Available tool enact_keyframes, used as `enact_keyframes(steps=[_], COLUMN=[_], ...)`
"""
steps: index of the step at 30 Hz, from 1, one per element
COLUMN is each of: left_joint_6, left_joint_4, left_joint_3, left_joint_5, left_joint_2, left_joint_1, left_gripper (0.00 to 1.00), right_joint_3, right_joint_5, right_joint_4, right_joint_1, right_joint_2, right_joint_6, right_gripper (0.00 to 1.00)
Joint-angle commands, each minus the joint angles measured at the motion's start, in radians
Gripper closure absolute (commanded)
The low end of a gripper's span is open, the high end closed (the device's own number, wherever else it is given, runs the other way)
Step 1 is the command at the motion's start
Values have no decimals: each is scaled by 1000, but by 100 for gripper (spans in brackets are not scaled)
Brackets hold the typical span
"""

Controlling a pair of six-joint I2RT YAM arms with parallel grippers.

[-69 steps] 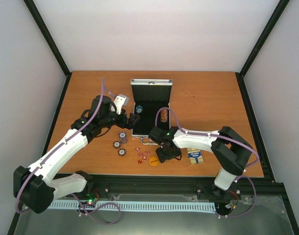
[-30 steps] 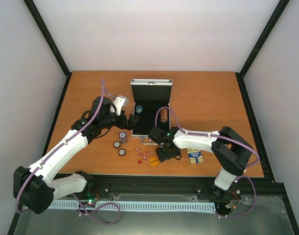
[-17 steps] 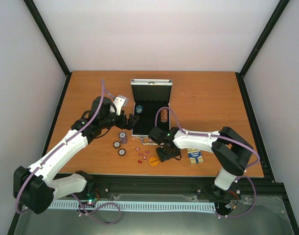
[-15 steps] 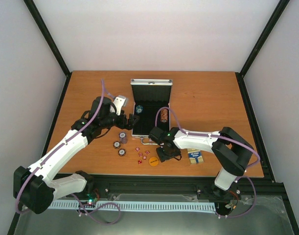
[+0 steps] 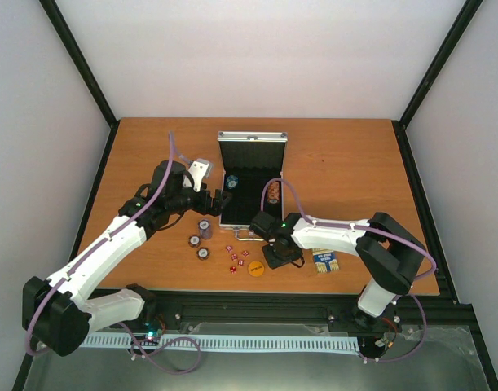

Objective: Pack up texas hold em set

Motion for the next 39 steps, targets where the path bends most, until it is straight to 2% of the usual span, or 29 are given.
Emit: enact_keyframes(steps=[1, 7, 9, 17, 29, 39], left_joint_6=[-15, -15, -15, -20, -58, -147], left_joint_4=[19, 16, 15, 6, 38, 217], left_joint_3=[4, 4, 4, 7, -45, -208], left_joint_5=[-5, -7, -6, -4, 64, 195], left_joint_2=[-18, -25, -27, -32, -66, -159], left_joint_1=[0, 0, 0, 0, 0, 0], left_gripper=[0, 0, 0, 0, 0, 0], right_joint_3=[-71, -59, -37, 51, 93, 172], right_joint_5=[34, 41, 55, 67, 67, 74], right_joint_4=[-45, -52, -69, -115, -114, -92], right_joint_1=[-10, -10, -13, -46, -79, -145], right_joint_2=[61, 55, 39, -49, -73, -62], right_joint_6=[7, 12, 15, 19, 1, -29], right_gripper=[65, 85, 89, 90, 90, 90])
